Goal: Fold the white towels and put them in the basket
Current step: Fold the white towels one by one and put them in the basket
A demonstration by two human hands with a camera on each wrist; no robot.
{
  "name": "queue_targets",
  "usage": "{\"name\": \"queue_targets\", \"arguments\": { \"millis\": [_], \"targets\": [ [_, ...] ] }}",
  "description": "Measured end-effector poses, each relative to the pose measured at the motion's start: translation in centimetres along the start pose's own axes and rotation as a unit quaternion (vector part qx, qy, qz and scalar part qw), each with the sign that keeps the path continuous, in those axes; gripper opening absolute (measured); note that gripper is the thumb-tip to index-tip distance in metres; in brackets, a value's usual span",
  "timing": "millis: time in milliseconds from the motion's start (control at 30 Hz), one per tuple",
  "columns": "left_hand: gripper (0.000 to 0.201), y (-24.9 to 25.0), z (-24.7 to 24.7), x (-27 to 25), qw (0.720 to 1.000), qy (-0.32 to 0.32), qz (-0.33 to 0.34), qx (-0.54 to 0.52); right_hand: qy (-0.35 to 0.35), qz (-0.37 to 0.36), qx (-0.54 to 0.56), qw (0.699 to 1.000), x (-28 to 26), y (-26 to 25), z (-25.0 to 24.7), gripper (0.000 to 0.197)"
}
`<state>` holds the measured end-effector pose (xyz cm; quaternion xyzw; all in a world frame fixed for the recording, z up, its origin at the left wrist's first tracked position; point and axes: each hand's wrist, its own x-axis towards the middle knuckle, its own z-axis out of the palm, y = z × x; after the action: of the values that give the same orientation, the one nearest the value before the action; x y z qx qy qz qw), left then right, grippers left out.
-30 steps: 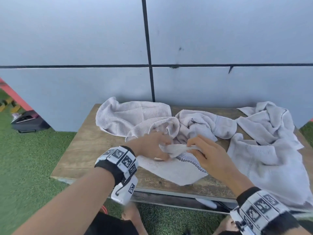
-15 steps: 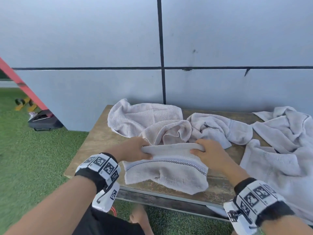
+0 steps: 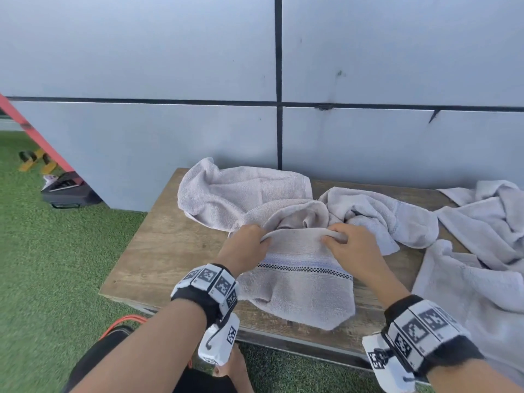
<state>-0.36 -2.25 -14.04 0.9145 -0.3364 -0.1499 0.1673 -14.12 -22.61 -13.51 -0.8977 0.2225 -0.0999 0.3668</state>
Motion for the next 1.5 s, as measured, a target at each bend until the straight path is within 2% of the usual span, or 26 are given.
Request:
{"name": "queue_targets", "arguments": {
  "millis": [200, 367, 533, 700, 833, 967, 1033, 1133, 1200, 1333, 1500],
  "targets": [
    [0.02, -1.5, -2.4, -0.5, 0.998, 0.06, 0.007, -0.03, 0.033, 0.025, -0.027, 0.999, 2.4, -0.4, 3.1, 0.025],
    [0.024, -1.9, -3.6, -1.0, 0.997, 0.078, -0.009, 0.005, 0.056, 0.043, -0.043, 0.997, 3.2, -0.9, 4.2, 0.035],
    [0.023, -3.0, -4.2, -1.3, 0.996, 0.09, -0.015, -0.023, 0.069, 0.029, -0.029, 0.997, 2.9, -0.4, 4.3, 0.016],
    [0.015, -4.8, -6.2, -1.6, 0.998, 0.061, -0.003, 0.031, 0.116, -0.037, 0.042, 0.992, 2.0, -0.4, 1.0, 0.01],
    [0.005, -4.9, -9.2, -2.8, 0.995, 0.063, 0.019, 0.08, 0.098, -0.082, 0.076, 0.989, 1.1, -1.0, -3.3, 0.012],
    [0.04, -3.0, -9.0, -4.0, 0.992, 0.031, 0.011, 0.125, 0.07, -0.117, 0.078, 0.988, -0.2, -2.0, -5.5, 0.015],
    [0.049, -2.7, -7.3, -3.7, 0.991, 0.009, 0.001, 0.134, 0.048, -0.124, 0.042, 0.99, -0.5, -1.7, -5.5, 0.019],
    [0.053, -2.1, -5.1, -2.9, 0.989, -0.003, 0.006, 0.149, 0.01, -0.138, -0.015, 0.99, -0.8, -0.8, -5.0, 0.017],
    [0.056, -1.5, -4.2, -2.2, 0.99, 0.024, 0.007, 0.137, -0.002, -0.147, -0.034, 0.989, -0.9, -0.2, -4.8, 0.012],
    [0.053, -0.8, -4.1, 0.2, 0.992, 0.107, -0.002, 0.065, -0.011, -0.147, -0.066, 0.987, -0.4, 0.4, -4.3, 0.015],
    [0.06, -1.6, -3.6, 2.7, 0.992, 0.111, 0.027, -0.054, -0.028, -0.136, -0.067, 0.988, 0.8, 0.5, -3.6, 0.024]
  ]
}}
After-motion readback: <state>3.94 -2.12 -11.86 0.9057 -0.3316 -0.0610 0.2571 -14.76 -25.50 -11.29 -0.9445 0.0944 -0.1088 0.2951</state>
